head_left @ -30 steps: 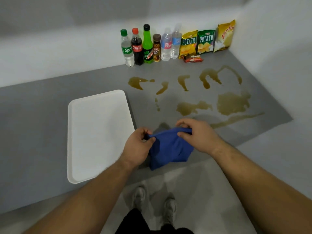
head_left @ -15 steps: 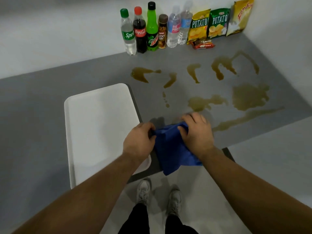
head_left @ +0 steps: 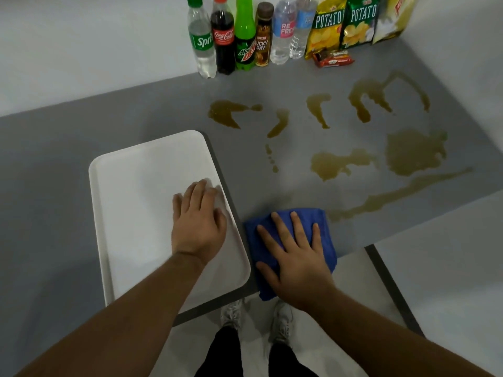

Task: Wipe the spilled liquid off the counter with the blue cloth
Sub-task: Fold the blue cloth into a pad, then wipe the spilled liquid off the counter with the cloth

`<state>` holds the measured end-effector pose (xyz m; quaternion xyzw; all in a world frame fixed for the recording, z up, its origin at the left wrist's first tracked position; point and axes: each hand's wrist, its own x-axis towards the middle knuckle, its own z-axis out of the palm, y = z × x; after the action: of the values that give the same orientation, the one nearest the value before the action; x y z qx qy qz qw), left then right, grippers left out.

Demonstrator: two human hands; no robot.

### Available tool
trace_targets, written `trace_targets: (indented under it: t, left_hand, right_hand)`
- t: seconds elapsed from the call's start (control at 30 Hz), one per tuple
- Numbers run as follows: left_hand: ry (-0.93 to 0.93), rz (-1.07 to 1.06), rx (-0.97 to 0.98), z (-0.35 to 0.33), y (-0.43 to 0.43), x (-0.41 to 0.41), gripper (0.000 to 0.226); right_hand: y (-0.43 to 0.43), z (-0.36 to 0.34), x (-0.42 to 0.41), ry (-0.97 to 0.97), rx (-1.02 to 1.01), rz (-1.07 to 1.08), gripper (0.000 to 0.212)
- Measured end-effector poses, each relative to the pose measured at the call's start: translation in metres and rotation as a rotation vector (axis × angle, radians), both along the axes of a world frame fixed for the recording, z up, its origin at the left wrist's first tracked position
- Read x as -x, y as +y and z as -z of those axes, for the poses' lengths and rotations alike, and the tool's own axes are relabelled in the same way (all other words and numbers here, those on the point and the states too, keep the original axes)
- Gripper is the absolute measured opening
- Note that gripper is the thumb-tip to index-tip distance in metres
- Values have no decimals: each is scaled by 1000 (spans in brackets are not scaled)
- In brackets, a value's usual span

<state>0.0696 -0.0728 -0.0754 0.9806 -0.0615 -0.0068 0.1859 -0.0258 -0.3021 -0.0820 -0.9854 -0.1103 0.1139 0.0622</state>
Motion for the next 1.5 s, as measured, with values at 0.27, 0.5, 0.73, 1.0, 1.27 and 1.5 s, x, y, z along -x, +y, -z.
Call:
trace_targets:
  t: [0.27, 0.5, 0.73, 1.0, 1.27, 1.5]
  left_hand:
    - [28, -4, -47, 5, 1, -2, 53]
    - [40, -6, -78, 2, -1, -2, 56]
    - [33, -24, -96, -2, -5, -1, 52]
    - [70, -27, -115, -7, -6, -3, 54]
    - [33, -88, -50, -14, -12, -24, 44]
    - [87, -74, -46, -13, -9, -57, 62]
  right_hand:
    - [1, -3, -86, -15, -2, -26, 71]
    - [-16, 1, -55, -39, 9, 142, 81]
    - [5, 7, -56, -34, -31, 58, 73]
    - [-9, 7, -113, -47, 16, 144, 85]
    - [5, 4, -86, -29, -19, 30, 76]
    - [-25, 1, -90, -42, -17, 82, 77]
